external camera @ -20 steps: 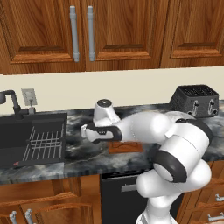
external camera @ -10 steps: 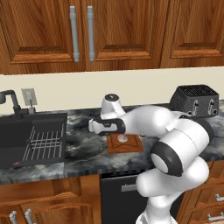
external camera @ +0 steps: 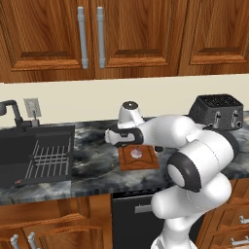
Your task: Open the cabinet. Place the bowl and condiment on the counter. Then place the lime and garlic on the cutting board.
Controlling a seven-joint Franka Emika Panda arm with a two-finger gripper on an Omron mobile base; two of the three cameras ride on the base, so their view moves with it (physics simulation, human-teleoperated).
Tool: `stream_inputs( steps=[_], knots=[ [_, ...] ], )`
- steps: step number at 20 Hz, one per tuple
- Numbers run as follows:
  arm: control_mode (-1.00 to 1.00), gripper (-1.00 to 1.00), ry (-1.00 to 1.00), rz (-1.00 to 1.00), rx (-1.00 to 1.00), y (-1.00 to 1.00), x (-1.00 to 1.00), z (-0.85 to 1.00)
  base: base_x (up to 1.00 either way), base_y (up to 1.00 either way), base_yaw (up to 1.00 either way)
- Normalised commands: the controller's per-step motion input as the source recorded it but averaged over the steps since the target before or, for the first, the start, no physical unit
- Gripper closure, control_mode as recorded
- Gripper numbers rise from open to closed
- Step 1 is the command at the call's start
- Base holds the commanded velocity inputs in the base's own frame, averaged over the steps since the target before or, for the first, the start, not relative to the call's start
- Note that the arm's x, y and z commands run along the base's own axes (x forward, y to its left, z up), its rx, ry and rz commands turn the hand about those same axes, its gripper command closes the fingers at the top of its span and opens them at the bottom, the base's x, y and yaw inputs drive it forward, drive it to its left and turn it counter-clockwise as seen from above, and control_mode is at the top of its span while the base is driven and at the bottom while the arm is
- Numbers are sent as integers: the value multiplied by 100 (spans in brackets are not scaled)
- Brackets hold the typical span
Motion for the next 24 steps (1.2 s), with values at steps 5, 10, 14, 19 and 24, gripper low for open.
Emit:
stream_inputs(
  steps=[5, 10, 14, 19, 24],
  knots=[
    [-100, 100, -3, 0, 0, -24, 7, 1, 0, 0, 0],
    [-100, 100, -3, 0, 0, -25, 5, 0, 0, 0, 0],
    [-100, 100, 0, -1, 0, -23, 3, -5, 0, 0, 0],
    [-100, 100, 0, -3, 0, -23, 0, -9, 0, 0, 0],
    [-100, 100, 0, -4, 0, -25, 0, -9, 0, 0, 0]
  ],
)
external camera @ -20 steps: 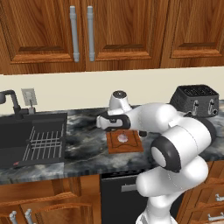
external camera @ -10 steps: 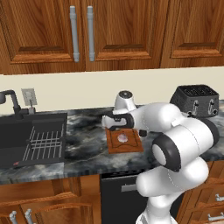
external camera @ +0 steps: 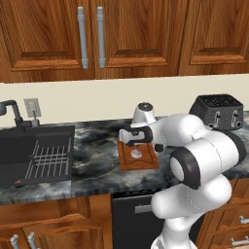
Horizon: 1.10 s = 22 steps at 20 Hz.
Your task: Open the cabinet. Place the bowl and condiment on the counter. Then place the lime and garlic on the cutting board.
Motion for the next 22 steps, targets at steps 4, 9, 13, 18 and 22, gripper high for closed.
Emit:
stream_inputs(
  steps=[4, 9, 13, 18, 22],
  knots=[
    [-100, 100, 0, -5, 0, -19, 5, -7, 0, 0, 0],
    [-100, 100, 0, -5, 0, -15, 9, -7, 0, 0, 0],
    [-100, 100, 0, -5, 0, -12, 7, -12, 0, 0, 0],
    [-100, 100, 0, -3, 0, -1, 0, -2, 0, 0, 0],
    [-100, 100, 0, 0, 0, 0, 0, 2, 0, 0, 0]
  ],
)
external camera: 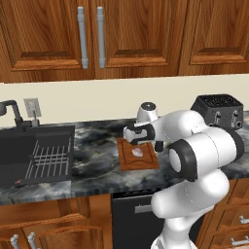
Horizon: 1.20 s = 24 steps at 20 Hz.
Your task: Open the cabinet. Place the bowl and condiment on the counter. Then place the lime and garlic on the cutting board.
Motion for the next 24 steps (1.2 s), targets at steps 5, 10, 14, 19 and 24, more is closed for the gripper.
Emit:
stream_inputs(
  steps=[5, 10, 14, 19, 24],
  knots=[
    [-100, 100, 0, 0, 1, -5, 0, 4, 0, 0, 0],
    [-100, 100, 0, 0, 3, -13, 1, 0, 0, 0, 0],
    [-100, 100, 0, 0, 2, -17, 16, -25, 0, 0, 0],
    [-100, 100, 0, 0, 0, -6, 18, -24, 0, 0, 0],
    [-100, 100, 0, 0, 0, 0, 10, -11, 0, 0, 0]
  ],
)
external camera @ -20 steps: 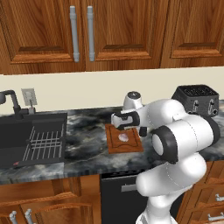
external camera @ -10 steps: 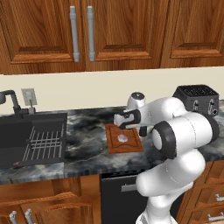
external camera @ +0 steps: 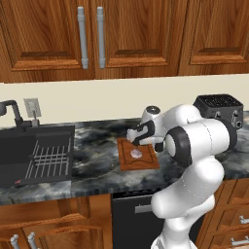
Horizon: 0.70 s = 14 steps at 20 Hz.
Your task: Open the cabinet. Place the bowl and condiment on the counter. Then place the lime and garlic on the cutting board.
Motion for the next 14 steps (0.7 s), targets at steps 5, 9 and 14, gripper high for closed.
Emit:
stream_inputs(
  steps=[5, 9, 14],
  knots=[
    [-100, 100, 0, 0, 0, 0, 1, -9, 0, 0, 0],
    [-100, 100, 0, 0, 0, 0, 1, -11, 0, 0, 0],
    [-100, 100, 0, 0, 0, 0, 0, -11, 0, 0, 0]
  ],
)
